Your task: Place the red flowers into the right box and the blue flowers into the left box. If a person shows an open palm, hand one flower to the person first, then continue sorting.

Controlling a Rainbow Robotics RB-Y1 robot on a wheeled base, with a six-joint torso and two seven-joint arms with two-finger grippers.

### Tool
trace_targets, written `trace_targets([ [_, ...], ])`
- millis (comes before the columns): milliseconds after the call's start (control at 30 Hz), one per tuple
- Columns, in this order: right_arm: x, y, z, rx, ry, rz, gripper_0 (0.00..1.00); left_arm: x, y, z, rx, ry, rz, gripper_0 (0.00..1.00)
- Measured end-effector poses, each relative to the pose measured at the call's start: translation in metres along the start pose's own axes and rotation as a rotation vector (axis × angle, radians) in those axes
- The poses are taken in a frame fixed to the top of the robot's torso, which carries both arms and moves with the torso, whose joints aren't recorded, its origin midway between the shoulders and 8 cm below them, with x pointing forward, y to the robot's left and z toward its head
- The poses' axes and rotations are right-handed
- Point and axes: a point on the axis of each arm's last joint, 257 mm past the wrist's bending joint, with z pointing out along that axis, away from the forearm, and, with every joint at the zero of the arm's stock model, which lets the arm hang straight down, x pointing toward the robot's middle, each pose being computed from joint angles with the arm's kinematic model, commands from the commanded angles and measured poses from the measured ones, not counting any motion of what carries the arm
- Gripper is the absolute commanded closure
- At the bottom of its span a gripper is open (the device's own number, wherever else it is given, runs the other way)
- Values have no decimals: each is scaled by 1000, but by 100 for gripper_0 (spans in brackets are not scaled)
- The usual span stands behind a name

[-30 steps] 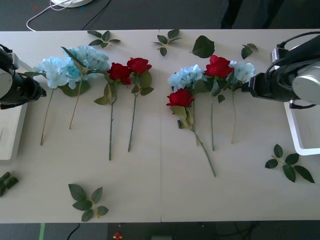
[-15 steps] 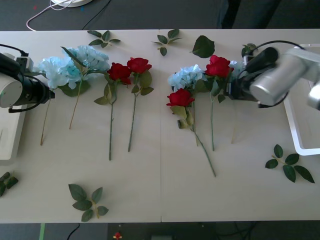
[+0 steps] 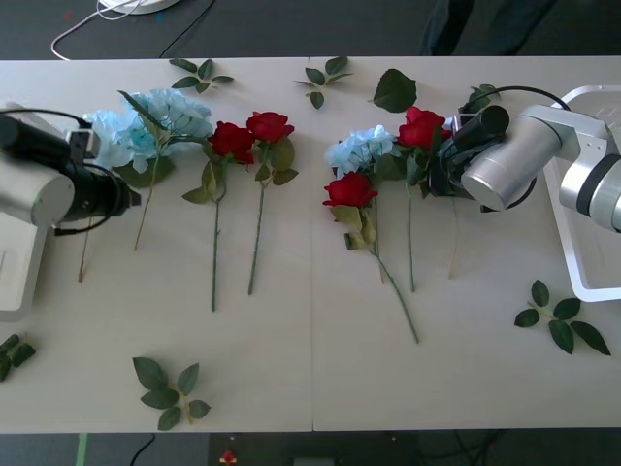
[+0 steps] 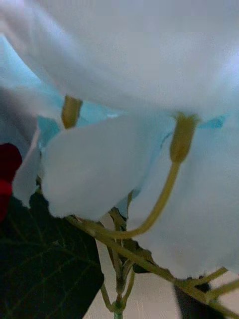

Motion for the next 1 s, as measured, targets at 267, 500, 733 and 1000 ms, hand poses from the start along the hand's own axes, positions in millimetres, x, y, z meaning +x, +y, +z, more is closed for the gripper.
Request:
trace_targets([
  [267,3,-2,4,-3,-9,-15,100,15,10,5,-13,9,-22,0],
  [500,2,-2,5,-5,-13,-15,100,17,17,7,-32,-7,-36,0],
  [733,-3,0,3,-21,-27,-14,100,24,3,17,-31,-40,-3,0],
  [1000,-8,-7,-28,-94,-9,42,100,23,0,21,-45,-65,4,0],
])
